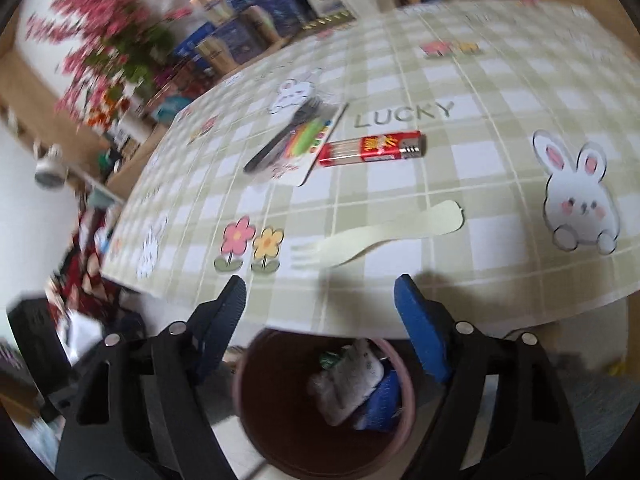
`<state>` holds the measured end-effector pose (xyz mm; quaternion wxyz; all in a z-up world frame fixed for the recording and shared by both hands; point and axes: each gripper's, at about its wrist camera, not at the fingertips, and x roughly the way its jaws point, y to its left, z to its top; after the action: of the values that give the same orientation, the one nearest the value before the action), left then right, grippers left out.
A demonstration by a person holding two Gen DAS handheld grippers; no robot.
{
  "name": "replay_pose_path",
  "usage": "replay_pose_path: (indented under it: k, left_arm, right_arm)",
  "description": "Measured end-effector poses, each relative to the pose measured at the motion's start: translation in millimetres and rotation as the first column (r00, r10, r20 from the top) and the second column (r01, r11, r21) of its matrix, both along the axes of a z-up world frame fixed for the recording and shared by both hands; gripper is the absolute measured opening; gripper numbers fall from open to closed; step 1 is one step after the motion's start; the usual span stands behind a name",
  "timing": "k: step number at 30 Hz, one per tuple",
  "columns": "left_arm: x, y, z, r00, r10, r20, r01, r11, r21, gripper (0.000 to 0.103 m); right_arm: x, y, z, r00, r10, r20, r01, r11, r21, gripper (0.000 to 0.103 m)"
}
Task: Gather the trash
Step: 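Reach to the table and grasp the white plastic spork with the right tool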
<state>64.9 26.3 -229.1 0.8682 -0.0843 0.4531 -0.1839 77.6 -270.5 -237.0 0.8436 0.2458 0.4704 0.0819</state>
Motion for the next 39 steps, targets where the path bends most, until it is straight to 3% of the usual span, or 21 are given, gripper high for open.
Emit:
replay_pose_path:
  k: [4,10,20,22,24,29,34,39]
  left_arm:
    - [1.3,0.8,-1.6,1.000,-0.001,0.009,0.001,1.000,-0.007,0.097]
    - [5.6,4.6,-7.6,1.000,0.004,-0.005,-0.004,0.999,-0.038,0.097]
    - [11.3,1.6,-11.8,1.000,-0.008,-0.008,0.007,0.998,-0.060,0.097]
    - [12.8,0.1,-13.9,1.000,-0.011,-0.012,0.010,0.998,-0.064,0.097]
    - [14.2,-1.5,-15.9,1.000,-0.016,-0.021,0.014,0.998,-0.066,0.097]
    - [14.2,-3.4,-15.3,1.000,-0.021,-0.015,0.019,0.998,-0.067,0.097]
    - [14.3,-3.5,-17.8,0.999,-0.023,-0.024,0.022,0.997,-0.069,0.097]
    - [13.9,-3.3,-15.4,1.000,-0.025,-0.013,0.024,0.997,-0.067,0.097]
  right_arm:
    - [13.0,-2.9,-7.5,0.996,-0.076,-0.040,0.077,0.997,0.017,0.071]
    - [37.0,2.9,-5.5,0.991,-0.125,-0.040,0.121,0.988,-0.099,0.061]
    - [60.7,28.8,-7.8,1.000,-0.027,0.002,0.025,0.929,-0.370,0.047]
    - [59.1,28.8,-7.9,1.000,-0.023,0.008,0.024,0.927,-0.374,0.046]
    - [60.2,28.4,-7.4,1.000,-0.015,0.010,0.018,0.932,-0.361,0.035]
    - [61.6,21.9,-6.3,0.999,-0.040,-0.008,0.035,0.945,-0.326,0.032]
    - [68.1,12.8,-5.9,0.992,-0.120,-0.029,0.108,0.956,-0.272,0.034]
    - [79.5,22.8,-5.8,0.988,-0.149,-0.038,0.128,0.932,-0.340,0.040]
